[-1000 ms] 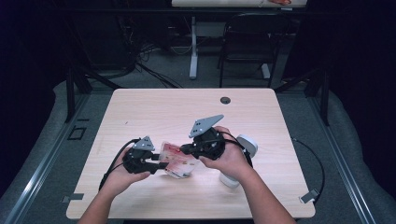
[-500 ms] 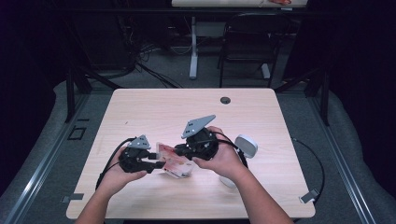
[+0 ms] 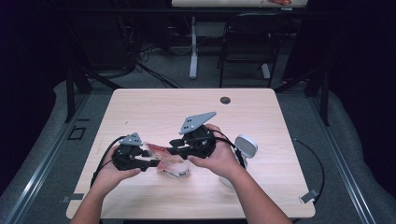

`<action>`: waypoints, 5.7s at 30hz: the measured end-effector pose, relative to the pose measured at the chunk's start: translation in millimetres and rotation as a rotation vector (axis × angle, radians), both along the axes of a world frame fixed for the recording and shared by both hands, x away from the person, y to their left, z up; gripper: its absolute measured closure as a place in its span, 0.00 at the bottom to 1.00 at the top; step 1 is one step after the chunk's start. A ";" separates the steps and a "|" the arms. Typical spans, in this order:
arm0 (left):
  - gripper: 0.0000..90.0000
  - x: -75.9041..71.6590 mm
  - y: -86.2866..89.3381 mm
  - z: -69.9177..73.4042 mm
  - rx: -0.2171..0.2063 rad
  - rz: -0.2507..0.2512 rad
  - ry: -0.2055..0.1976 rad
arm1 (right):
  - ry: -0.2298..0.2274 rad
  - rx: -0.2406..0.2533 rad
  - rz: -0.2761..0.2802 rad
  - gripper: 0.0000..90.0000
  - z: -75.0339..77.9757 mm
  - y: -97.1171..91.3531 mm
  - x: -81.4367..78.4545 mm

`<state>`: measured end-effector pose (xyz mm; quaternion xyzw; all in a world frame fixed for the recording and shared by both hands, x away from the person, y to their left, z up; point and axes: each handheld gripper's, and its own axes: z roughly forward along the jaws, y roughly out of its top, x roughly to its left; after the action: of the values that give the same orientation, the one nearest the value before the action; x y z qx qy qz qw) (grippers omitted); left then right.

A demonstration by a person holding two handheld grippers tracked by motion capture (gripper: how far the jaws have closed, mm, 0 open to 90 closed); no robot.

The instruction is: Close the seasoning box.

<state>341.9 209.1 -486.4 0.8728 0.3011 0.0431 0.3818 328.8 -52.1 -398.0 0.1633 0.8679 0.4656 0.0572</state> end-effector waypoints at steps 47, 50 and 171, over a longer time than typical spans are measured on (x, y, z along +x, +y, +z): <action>0.56 -0.4 41.3 17.5 -0.020 0.129 -0.050 | -0.081 0.043 -0.552 0.49 -3.2 -149.0 18.6; 0.56 -0.2 41.9 17.3 -0.022 0.132 -0.050 | -0.073 0.044 -0.583 0.51 -6.7 -156.4 19.3; 0.53 7.0 57.2 2.7 -0.084 0.225 -0.029 | 0.031 0.140 -0.861 0.65 -112.4 -235.3 -45.1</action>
<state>348.9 266.3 -483.7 0.8158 0.3932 0.0859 0.4153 283.7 -287.4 -510.4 0.5207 0.6878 0.4546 0.2216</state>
